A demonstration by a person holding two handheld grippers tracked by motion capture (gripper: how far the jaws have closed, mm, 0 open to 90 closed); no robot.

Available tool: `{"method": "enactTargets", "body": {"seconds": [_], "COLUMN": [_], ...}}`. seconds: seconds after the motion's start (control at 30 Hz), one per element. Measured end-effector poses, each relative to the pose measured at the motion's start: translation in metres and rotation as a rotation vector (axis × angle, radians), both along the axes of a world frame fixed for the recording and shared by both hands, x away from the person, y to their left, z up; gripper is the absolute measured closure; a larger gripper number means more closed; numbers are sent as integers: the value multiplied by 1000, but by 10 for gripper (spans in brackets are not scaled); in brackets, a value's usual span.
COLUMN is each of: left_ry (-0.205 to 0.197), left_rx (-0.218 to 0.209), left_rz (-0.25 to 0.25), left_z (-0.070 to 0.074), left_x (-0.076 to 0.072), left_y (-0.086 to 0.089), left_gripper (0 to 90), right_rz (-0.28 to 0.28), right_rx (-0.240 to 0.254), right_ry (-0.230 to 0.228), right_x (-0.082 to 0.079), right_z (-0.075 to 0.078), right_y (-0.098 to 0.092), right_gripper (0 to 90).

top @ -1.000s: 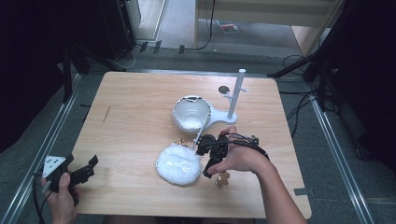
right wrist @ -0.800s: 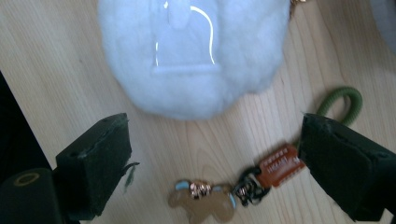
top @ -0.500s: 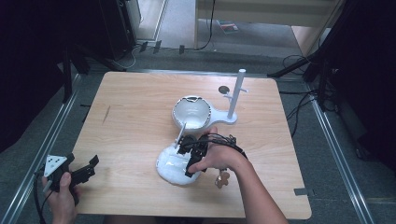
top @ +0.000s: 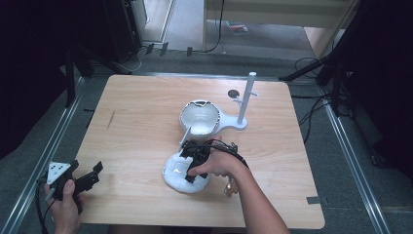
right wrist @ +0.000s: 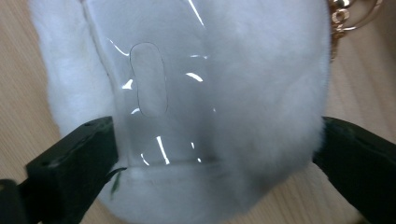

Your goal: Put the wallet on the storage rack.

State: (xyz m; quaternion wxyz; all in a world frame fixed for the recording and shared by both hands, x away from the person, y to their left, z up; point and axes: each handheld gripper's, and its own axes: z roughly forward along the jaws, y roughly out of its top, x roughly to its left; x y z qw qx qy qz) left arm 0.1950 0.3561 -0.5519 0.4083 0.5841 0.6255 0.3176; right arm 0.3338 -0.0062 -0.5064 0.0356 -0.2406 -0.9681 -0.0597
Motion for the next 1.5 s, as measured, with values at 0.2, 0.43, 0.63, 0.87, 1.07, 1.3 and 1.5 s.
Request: {"method": "enactTargets", "body": {"seconds": [0.2,0.43,0.63,0.87,1.07,1.3,1.5], "left_ry": [-1,3,5,10,9,7,5], "left_rx": [2,11,13,12,9,7,6], "left_rz": [0,1,-2,-3,-1,-3,-4], "left_z": [0,0,0,0,0,0,0], "left_x": [0,1,1,1,1,1,1], "left_y": [0,-1,-1,-1,-1,-1,-1], "left_gripper": [133,135,138,139,139,141,142], "right_rz": [-43,-76,-98,-83,-81,-8,37], "right_rx": [8,-22,-32,10,114,105,87], "right_ry": [43,24,13,44,150,105,67], "right_x": [3,0,-2,-4,-4,-11,-13], "right_z": [-10,-12,-11,-3,2,23,43], "right_y": [2,7,9,8,3,3,-2], "right_gripper": [0,0,62,341,684,735,737]}}
